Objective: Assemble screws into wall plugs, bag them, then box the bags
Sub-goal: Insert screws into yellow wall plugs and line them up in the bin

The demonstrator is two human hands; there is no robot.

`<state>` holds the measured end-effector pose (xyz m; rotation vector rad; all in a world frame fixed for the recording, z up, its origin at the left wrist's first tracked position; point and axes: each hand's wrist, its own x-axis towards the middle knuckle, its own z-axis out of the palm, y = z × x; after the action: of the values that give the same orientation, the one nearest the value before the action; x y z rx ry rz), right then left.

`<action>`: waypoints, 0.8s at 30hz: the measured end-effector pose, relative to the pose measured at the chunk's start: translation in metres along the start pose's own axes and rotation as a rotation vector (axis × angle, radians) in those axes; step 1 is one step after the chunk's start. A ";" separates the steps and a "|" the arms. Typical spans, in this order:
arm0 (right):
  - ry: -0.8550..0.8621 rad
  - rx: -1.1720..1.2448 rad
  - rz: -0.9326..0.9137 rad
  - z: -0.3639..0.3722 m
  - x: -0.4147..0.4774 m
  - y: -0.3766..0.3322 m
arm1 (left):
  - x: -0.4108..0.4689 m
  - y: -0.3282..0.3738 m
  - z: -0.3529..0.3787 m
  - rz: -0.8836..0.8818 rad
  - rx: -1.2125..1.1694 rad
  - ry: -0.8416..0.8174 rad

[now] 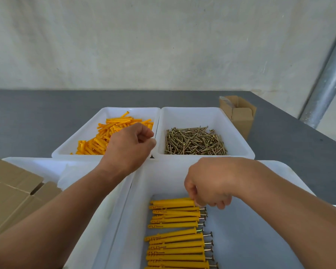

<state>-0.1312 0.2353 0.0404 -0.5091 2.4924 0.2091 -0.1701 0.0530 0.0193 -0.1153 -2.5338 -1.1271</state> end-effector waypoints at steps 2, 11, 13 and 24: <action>-0.025 -0.017 0.001 0.004 0.006 -0.002 | 0.003 -0.006 -0.002 0.000 0.132 0.048; 0.060 0.142 0.016 -0.006 0.002 0.010 | 0.013 -0.039 -0.004 -0.182 0.590 -0.144; 0.254 0.225 0.007 -0.015 -0.001 0.019 | 0.015 -0.040 -0.004 -0.167 0.652 -0.196; 0.614 0.380 0.194 0.005 0.049 0.076 | 0.019 -0.041 -0.008 -0.150 0.727 -0.367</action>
<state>-0.1966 0.2913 0.0114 -0.1822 3.0734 -0.4047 -0.1946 0.0181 0.0017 0.0673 -3.1524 -0.1723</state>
